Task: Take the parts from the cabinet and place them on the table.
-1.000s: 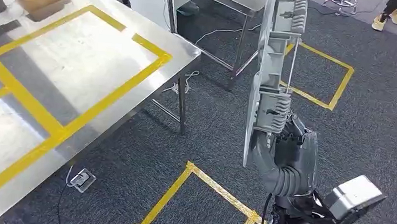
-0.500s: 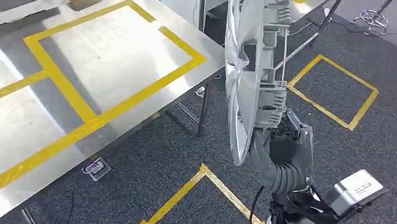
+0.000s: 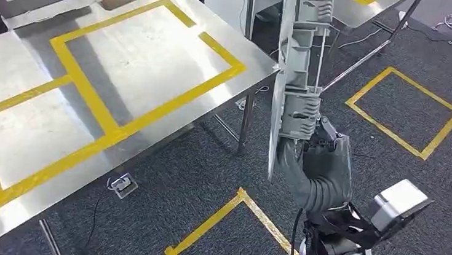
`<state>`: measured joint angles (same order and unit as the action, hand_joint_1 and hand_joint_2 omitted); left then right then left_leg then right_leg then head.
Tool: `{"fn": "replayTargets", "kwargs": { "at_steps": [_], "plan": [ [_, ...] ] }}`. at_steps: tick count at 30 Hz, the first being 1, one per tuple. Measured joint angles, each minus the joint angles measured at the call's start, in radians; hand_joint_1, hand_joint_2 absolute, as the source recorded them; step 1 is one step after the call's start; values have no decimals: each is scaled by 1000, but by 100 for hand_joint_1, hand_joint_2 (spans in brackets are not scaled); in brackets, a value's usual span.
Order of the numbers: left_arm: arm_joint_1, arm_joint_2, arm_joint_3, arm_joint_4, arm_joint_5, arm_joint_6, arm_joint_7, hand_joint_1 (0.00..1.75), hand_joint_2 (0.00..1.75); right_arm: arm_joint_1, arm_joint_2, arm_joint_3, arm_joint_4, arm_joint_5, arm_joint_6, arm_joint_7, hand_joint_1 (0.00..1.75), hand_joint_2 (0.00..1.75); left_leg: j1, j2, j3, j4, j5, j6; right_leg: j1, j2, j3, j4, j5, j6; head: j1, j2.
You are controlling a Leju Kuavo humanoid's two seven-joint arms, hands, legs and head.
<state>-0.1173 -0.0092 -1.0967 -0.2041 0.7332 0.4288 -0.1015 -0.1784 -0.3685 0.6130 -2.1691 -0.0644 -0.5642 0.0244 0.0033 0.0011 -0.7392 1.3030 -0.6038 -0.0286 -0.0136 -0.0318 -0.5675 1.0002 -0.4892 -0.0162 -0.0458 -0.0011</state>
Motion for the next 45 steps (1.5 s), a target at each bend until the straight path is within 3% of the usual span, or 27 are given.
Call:
{"fn": "replayTargets", "kwargs": {
  "at_steps": [2,3,4,8,9,10,13,14,16,18,19,20,23,24,25,26,28,30,31,33,34,35,39,40,42,44,45],
  "plan": [
    [1,0,0,0,4,0,-1,0,175,-7,0,1,5,-2,3,0,175,175,1,16,75,-147,89,3,0,-9,3,3,-4,5,-1,0],
    [1,0,0,0,6,2,-5,0,175,-11,0,2,6,-2,6,0,175,175,-2,44,121,-237,129,9,1,-13,6,5,-8,9,-3,0],
    [0,0,1,0,6,6,-10,0,175,-12,0,3,7,-2,8,0,175,175,-14,81,138,-263,113,18,4,-17,5,5,-9,13,-3,0],
    [-2,0,1,0,8,9,-14,0,175,-16,0,9,8,-5,14,-1,175,175,-19,43,136,-285,116,38,4,-51,8,5,-12,32,-3,0],
    [-2,-1,1,0,8,9,-15,0,175,-16,0,9,8,-5,14,-1,175,175,-10,33,145,-296,122,45,0,-42,8,9,-27,38,-4,0],
    [-4,-1,1,0,8,10,-16,0,175,-17,0,9,8,-5,15,-1,175,175,-10,24,147,-298,124,50,-2,-11,0,38,-49,42,-2,0],
    [-6,-6,2,0,8,10,-17,0,175,-16,0,14,11,-6,16,-2,175,175,-12,-6,147,-298,126,54,-3,22,-104,263,-153,48,0,0],
    [-4,-7,2,0,8,10,-17,0,175,-16,0,14,13,-6,16,-2,175,175,-12,-16,148,-297,126,55,-3,24,-127,310,-160,50,0,0],
    [-3,-7,2,0,8,10,-18,0,175,-16,0,14,16,-8,16,-2,175,175,-11,-38,151,-297,126,54,-4,24,-108,260,-102,49,1,0],
    [-3,-10,2,0,8,10,-19,0,175,-17,0,14,16,-8,16,-2,175,175,-11,-56,156,-295,124,51,-8,41,-35,88,-1,46,3,0],
    [-3,-10,2,0,8,10,-20,0,175,-16,0,14,16,-8,16,-2,175,175,-11,-60,150,-295,123,48,-13,76,-15,39,5,45,4,0],
    [-5,-10,2,0,9,10,-20,0,175,-17,0,14,16,-8,16,-2,175,175,-15,-68,142,-286,124,43,-13,83,-9,20,6,43,3,0],
    [2,-10,2,0,11,8,-18,0,175,-22,0,14,16,-8,16,-3,175,175,-9,-78,131,-290,131,29,-6,71,-11,12,-1,33,5,0],
    [2,-9,2,0,12,8,-15,0,175,-24,0,14,16,-9,16,-3,175,175,-11,-65,128,-286,122,24,-13,61,-7,1,5,24,4,0],
    [2,-10,2,0,13,8,-14,0,175,-24,0,14,16,-10,17,-3,175,175,-16,-16,121,-268,103,18,-13,54,-4,-2,7,20,0,0],
    [1,-10,2,0,15,8,-13,0,175,-27,0,14,15,-10,17,-3,175,175,-12,3,98,-217,69,12,-11,47,-4,-3,7,13,-10,0],
    [0,-10,2,0,18,8,-13,0,175,-25,0,14,16,-10,18,-3,175,175,-3,3,19,-49,-7,2,-8,28,-4,-3,5,10,-12,0],
    [0,-10,3,0,19,8,-13,0,175,-26,0,14,16,-10,18,-3,175,175,1,1,-13,16,-12,-3,-8,11,-3,-2,4,10,-12,0],
    [0,-10,3,0,19,8,-13,0,175,-26,0,15,16,-10,18,-3,175,175,3,2,5,-18,17,-4,-8,4,-1,-2,3,10,-13,0],
    [2,-9,3,0,21,8,-13,0,175,-27,3,15,16,-10,18,-3,175,175,2,18,95,-184,106,3,-7,-5,6,-2,-2,16,-13,0],
    [1,-9,3,0,21,8,-13,0,175,-27,5,15,16,-10,18,-3,175,175,-2,56,132,-261,127,11,-6,-9,9,-2,-5,20,-13,0],
    [-1,-9,3,0,21,8,-14,0,175,-27,5,16,16,-10,19,-3,175,175,-15,71,142,-274,118,15,1,-13,7,2,-7,25,-15,0],
    [-1,-12,3,0,20,9,-16,0,175,-32,6,18,16,-11,26,-3,175,175,-13,31,145,-292,115,35,-2,-44,13,0,-12,45,-11,0],
    [-1,-13,3,0,20,9,-16,0,175,-32,6,18,16,-11,27,-3,175,175,-7,23,150,-297,119,41,-6,-20,9,15,-32,50,-9,0],
    [-4,-16,3,0,20,9,-18,0,175,-33,7,18,18,-15,30,-3,175,175,-6,8,150,-297,121,49,-8,15,-43,137,-101,53,-4,0],
    [-3,-20,3,0,21,10,-18,0,175,-33,8,22,24,-20,31,-3,175,175,-8,-10,150,-297,121,51,-6,23,-115,285,-155,57,-3,0],
    [-2,-21,3,0,21,11,-19,0,175,-33,8,24,28,-22,32,-3,175,175,-8,-20,152,-297,121,51,-6,23,-129,311,-150,57,-3,0]
  ]
}}
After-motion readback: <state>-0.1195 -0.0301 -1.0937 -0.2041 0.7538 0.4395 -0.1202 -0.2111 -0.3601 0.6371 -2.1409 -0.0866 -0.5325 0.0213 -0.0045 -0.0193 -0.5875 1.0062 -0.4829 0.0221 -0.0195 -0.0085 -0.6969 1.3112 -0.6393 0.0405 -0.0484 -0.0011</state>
